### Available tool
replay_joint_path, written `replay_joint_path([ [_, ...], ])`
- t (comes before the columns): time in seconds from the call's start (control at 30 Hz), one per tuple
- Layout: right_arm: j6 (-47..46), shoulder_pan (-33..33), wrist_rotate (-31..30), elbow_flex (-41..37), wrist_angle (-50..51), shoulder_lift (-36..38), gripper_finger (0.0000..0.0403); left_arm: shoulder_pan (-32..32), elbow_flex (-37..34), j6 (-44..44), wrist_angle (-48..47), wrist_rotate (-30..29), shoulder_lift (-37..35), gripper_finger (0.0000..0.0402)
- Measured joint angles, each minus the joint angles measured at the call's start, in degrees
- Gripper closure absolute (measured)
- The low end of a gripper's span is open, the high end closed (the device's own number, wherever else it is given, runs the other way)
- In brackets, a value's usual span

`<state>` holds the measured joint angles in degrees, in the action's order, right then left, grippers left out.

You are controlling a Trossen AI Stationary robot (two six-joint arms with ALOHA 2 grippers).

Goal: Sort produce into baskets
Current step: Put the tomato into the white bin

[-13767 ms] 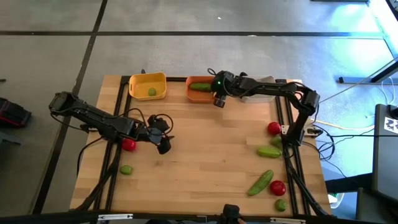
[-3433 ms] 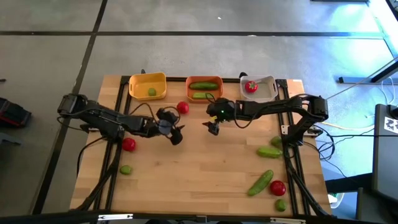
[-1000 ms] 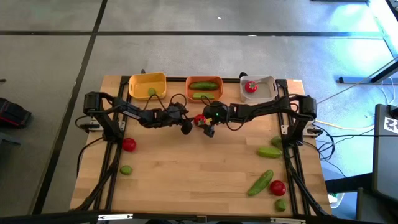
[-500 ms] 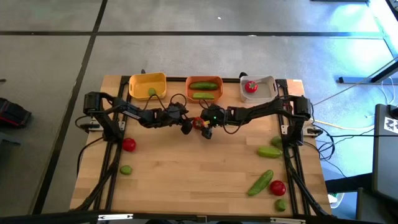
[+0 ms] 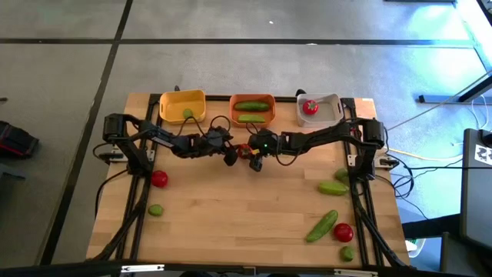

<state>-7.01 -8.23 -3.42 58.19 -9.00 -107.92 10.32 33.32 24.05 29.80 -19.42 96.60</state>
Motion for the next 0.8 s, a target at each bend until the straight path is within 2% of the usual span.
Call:
replay_joint_path([
  [0.37, 0.2, 0.0, 0.1, 0.0, 6.6, 4.1, 0.0192, -2.5, 0.0, -1.5, -0.1, 0.3, 0.0, 0.0153],
  [0.8, 1.5, 0.0, -9.2, 0.0, 25.6, 13.9, 0.0190, -2.6, 0.0, -1.5, -0.9, 0.3, 0.0, 0.0153],
])
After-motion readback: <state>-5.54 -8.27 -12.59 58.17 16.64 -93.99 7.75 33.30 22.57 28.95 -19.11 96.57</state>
